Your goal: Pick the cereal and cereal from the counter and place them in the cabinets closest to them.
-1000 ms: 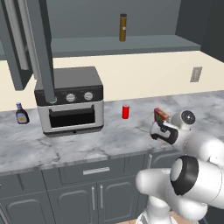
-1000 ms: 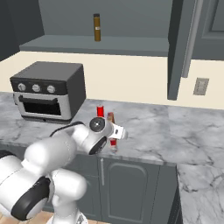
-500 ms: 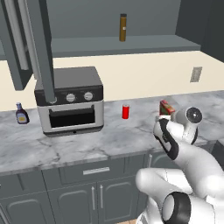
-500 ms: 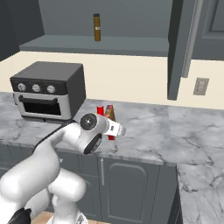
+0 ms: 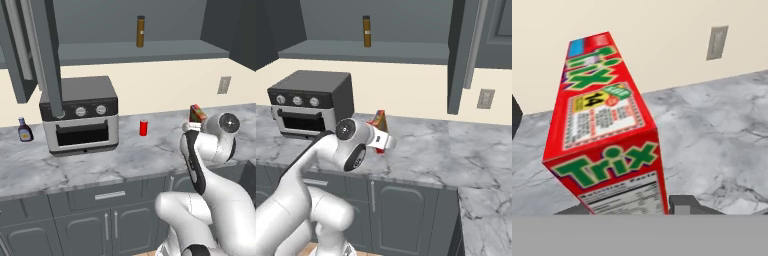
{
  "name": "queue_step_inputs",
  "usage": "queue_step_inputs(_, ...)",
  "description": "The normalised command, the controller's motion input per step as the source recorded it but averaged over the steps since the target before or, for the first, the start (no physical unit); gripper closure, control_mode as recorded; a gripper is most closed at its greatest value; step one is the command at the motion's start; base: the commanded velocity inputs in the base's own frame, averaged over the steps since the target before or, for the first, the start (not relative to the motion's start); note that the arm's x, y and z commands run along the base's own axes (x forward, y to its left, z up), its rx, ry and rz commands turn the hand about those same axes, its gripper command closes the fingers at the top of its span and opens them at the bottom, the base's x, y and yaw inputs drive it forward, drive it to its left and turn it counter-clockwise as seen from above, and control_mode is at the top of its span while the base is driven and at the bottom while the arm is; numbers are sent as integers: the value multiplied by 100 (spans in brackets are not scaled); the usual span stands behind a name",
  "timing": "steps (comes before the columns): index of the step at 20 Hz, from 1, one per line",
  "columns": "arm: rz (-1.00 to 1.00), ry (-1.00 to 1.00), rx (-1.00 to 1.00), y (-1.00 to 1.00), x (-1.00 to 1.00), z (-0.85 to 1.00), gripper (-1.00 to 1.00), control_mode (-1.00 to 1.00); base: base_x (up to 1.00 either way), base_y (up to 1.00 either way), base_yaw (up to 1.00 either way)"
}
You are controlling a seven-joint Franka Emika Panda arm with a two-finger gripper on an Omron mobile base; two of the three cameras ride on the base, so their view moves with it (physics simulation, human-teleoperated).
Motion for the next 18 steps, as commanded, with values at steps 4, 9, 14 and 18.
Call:
queue_step_inputs(4, -5, 0, 3, 0, -34, 68, 100, -100, 0, 0, 0)
queue_step_inputs(9, -3, 0, 4, 0, -41, 74, 100, -100, 0, 0, 0)
queue_step_inputs(14, 0, 0, 2, 3, -57, 69, 100, -100, 0, 0, 0)
queue_step_inputs(18, 2, 0, 0, 21, -56, 66, 100, -100, 0, 0, 0)
